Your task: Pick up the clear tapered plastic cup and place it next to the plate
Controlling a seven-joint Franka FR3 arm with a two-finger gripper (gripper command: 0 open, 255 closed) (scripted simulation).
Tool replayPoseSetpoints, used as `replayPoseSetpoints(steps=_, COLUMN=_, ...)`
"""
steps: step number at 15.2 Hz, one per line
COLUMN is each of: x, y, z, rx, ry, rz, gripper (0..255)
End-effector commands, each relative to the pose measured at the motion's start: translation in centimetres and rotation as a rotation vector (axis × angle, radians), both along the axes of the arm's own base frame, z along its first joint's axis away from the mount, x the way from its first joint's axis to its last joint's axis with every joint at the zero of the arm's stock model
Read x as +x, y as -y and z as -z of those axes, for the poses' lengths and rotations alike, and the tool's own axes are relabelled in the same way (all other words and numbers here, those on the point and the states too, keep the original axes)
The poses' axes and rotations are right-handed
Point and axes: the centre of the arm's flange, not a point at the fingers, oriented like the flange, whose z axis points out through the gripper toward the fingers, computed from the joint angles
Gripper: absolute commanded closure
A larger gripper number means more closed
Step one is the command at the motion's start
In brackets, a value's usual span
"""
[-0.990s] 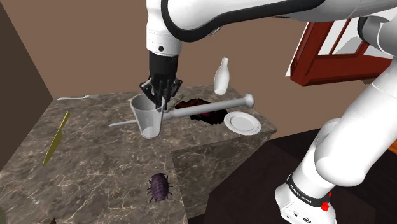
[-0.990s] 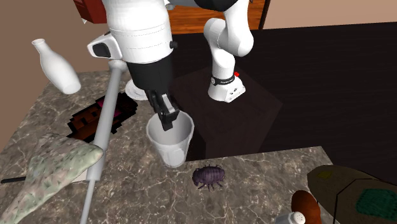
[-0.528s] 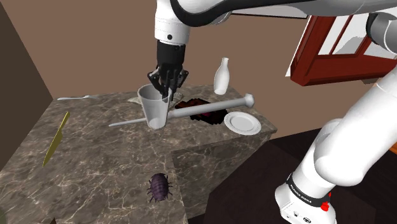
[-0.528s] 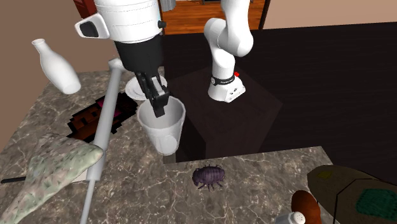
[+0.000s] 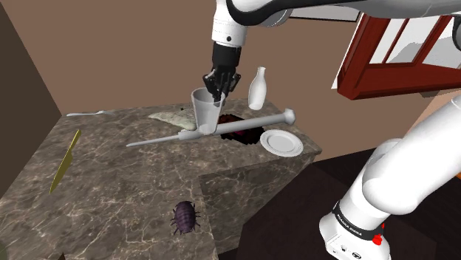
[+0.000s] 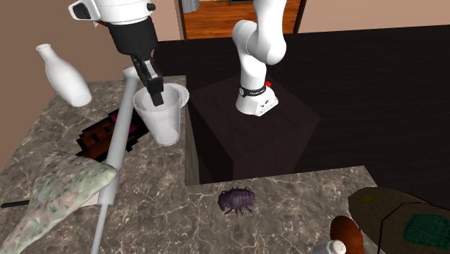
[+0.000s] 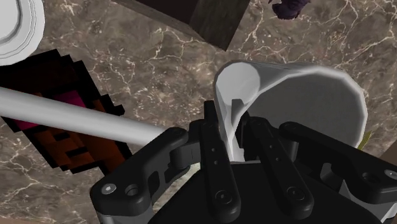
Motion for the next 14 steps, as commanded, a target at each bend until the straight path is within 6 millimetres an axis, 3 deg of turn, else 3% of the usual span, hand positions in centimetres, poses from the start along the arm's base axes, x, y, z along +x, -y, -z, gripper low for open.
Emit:
replayPoseSetpoints(steps=1, x=0.6, y=2.8, z=-0.1, rx=0.0, ry=0.0, rz=-0.002, gripper=255)
replayPoseSetpoints(steps=7, x=2.0, y=11.0, z=-0.1, rx=0.0, ry=0.0, rz=-0.002, gripper=255)
replayPoseSetpoints(steps=14, x=2.0, y=11.0, z=3.6, rx=0.0, ry=0.0, rz=-0.002, gripper=255)
